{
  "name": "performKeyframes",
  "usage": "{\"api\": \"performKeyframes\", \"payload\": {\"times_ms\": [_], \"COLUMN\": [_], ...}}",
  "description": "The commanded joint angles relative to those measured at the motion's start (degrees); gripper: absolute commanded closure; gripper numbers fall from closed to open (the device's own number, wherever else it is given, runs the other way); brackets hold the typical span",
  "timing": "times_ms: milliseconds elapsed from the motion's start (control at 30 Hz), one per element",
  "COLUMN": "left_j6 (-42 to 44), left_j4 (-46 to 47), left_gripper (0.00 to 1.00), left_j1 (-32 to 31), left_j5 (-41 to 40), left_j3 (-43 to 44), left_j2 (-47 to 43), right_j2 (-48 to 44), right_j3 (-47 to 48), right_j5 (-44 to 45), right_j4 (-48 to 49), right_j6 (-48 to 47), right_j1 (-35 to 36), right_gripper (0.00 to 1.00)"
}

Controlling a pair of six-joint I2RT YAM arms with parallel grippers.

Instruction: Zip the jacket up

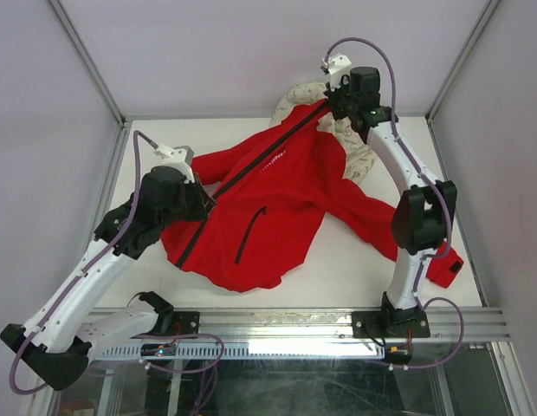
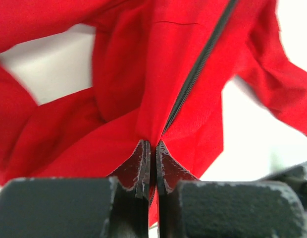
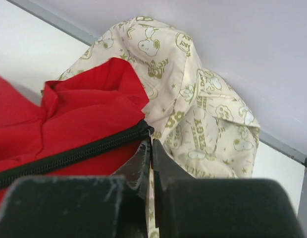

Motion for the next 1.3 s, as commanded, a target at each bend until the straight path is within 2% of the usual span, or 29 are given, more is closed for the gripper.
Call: {"api": "performKeyframes", "payload": {"times_ms": [0, 167, 267, 300, 333, 367, 400, 500, 533, 567, 600, 700, 833, 933, 1067, 1267], "left_j6": [3.01, 1.25, 0.2, 0.15, 0.19, 0.47, 0.82, 1.25, 1.3, 1.25, 1.25, 1.21, 0.91, 0.36, -1.14, -3.48], "left_j4": [-13.21, -16.48, -16.33, -15.73, -14.82, -13.63, -12.52, -10.15, -9.42, -9.04, -8.73, -7.85, -6.26, -4.18, -2.14, -1.93], "left_gripper": [1.0, 1.0, 1.0, 0.97, 0.88, 0.83, 0.79, 0.66, 0.61, 0.53, 0.44, 0.23, 0.03, 0.01, 0.01, 0.01], "left_j1": [0.13, 0.88, 0.87, 0.87, 0.9, 0.89, 0.88, 0.87, 0.87, 0.93, 0.9, 0.88, 0.8, 0.79, 0.79, 0.83], "left_j5": [-14.75, -29.59, -33.19, -33.01, -32.45, -31.62, -31.1, -29.97, -29.61, -29.3, -28.99, -28.21, -27.23, -26.56, -26.72, -26.86], "left_j3": [5.34, 10.74, 12.31, 12.45, 12.28, 11.74, 11.31, 10.68, 10.59, 10.54, 10.4, 9.87, 8.49, 6.14, 2.56, -0.88], "left_j2": [0.64, 0.62, -0.36, -1.12, -2.23, -3.52, -5.11, -9.8, -11.37, -13.0, -14.46, -19.05, -25.45, -29.79, -34.5, -37.3], "right_j2": [-12.05, -22.81, -27.92, -29.63, -31.68, -33.69, -35.97, -42.92, -45.15, -47.63, -49.95, -57.91, -68.17, -76.64, -86.32, -91.59], "right_j3": [-3.0, -13.39, -17.74, -19.49, -21.29, -23.16, -25.03, -30.2, -32.15, -33.32, -34.53, -38.1, -43.56, -49.21, -56.75, -62.74], "right_j5": [2.44, -5.71, -10.62, -11.81, -12.63, -13.39, -13.59, -9.9, -7.84, -5.59, -3.15, 5.9, 18.29, 23.92, 25.16, 26.33], "right_j4": [4.45, 6.03, 7.59, 8.67, 9.58, 10.26, 10.61, 10.17, 9.24, 8.22, 6.89, 2.38, -2.69, -2.97, -1.86, -2.59], "right_j6": [2.27, 6.11, 12.28, 14.96, 17.24, 18.53, 19.21, 20.42, 20.66, 20.7, 20.68, 21.37, 24.17, 26.36, 28.05, 31.35], "right_j1": [-3.96, 3.33, 6.25, 6.49, 6.56, 6.55, 6.58, 6.46, 6.38, 6.27, 6.27, 6.12, 6.15, 6.13, 6.19, 6.18], "right_gripper": [1.0, 1.0, 0.98, 0.9, 0.79, 0.65, 0.57, 0.3, 0.12, 0.03, 0.01, 0.0, 0.0, 0.0, 0.01, 0.01]}}
